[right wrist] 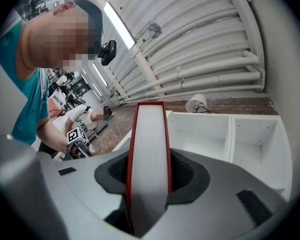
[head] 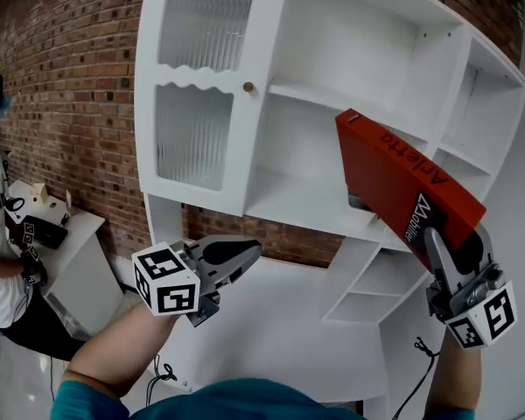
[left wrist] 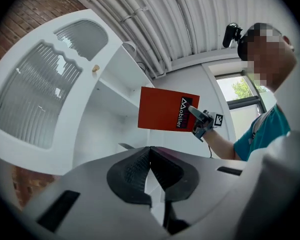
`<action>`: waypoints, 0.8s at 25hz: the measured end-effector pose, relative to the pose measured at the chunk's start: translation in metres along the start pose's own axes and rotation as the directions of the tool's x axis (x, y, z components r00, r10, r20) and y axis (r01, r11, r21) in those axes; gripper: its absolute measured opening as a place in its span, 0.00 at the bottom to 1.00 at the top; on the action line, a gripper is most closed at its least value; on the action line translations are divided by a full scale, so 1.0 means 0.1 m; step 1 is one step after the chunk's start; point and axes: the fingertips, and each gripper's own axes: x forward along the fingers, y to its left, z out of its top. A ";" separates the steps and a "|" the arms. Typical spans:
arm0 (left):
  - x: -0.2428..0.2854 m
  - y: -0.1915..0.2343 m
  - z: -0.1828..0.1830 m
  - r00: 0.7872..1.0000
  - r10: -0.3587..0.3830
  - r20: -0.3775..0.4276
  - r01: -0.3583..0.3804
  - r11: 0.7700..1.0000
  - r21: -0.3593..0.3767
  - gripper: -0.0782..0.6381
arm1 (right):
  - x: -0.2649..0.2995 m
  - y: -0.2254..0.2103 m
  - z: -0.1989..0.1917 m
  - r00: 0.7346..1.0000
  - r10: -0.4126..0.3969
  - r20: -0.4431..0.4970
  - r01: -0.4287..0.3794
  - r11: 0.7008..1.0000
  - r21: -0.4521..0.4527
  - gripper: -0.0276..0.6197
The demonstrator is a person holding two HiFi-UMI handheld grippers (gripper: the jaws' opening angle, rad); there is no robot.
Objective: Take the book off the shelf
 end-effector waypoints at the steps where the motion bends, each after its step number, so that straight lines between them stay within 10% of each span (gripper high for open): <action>1: 0.03 -0.02 -0.08 1.000 0.022 0.000 -0.022 1.000 -0.005 0.13 | -0.05 0.00 -0.09 1.000 0.019 0.002 -0.019 0.999 0.033 0.31; 8: 0.05 -0.17 -0.83 0.985 0.174 0.000 -0.173 0.979 -0.112 0.13 | -0.45 0.20 -0.79 0.989 0.138 0.062 -0.150 0.942 0.302 0.31; 15: -0.20 -0.27 -1.83 0.943 0.310 -0.119 -0.328 0.924 -0.196 0.13 | -0.74 0.86 -1.79 0.963 0.265 0.059 -0.252 0.792 0.557 0.31; 20: -0.56 -0.27 -2.32 0.930 0.315 -0.189 -0.354 0.905 -0.234 0.13 | -0.84 1.59 -2.59 0.958 0.285 -0.043 -0.175 0.694 0.698 0.31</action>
